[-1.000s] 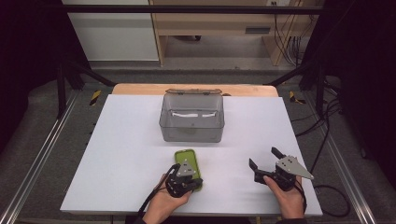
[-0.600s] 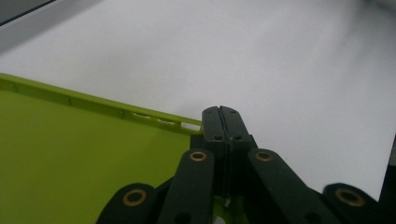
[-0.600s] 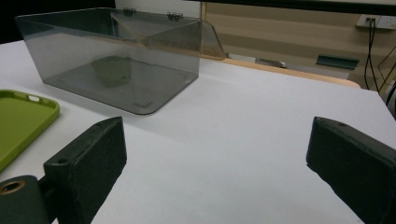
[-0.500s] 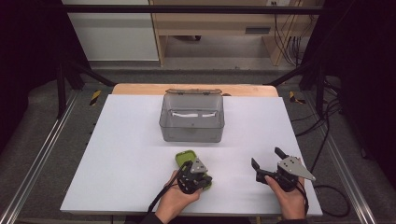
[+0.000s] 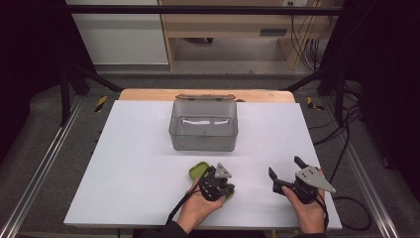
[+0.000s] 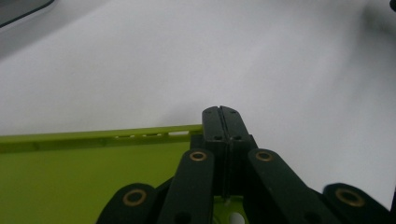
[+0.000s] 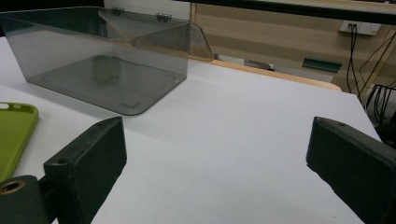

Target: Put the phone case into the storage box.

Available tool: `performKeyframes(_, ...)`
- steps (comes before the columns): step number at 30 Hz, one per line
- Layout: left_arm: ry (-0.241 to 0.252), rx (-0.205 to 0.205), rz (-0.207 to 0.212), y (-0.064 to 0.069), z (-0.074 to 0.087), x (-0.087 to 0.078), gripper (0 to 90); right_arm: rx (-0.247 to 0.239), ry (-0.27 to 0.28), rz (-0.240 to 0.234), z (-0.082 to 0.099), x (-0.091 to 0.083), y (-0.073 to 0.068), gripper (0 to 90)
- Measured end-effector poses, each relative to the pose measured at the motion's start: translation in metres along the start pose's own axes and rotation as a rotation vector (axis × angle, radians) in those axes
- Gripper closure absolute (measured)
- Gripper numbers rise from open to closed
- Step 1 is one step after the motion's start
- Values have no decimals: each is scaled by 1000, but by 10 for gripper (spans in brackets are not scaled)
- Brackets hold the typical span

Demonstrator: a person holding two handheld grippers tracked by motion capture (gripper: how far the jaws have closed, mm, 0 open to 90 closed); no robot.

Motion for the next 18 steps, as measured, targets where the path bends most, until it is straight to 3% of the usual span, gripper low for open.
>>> performKeyframes(10, 4, -14, -14, 5, -15, 15, 900, -1, 3, 17, -1, -1, 4, 52)
performKeyframes(18, 3, -6, -9, 3, -14, 9, 900, -3, 7, 19, -2, -2, 4, 52)
Point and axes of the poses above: each handheld gripper's, and its own axes: x roughly forward along the jaws, z roughly out of its underside, y roughly to its right, the point moved 10 cm from there along x, roughly forward along the jaws, and after that the axes turned 1 degree about -z, right-handed, at the moved point
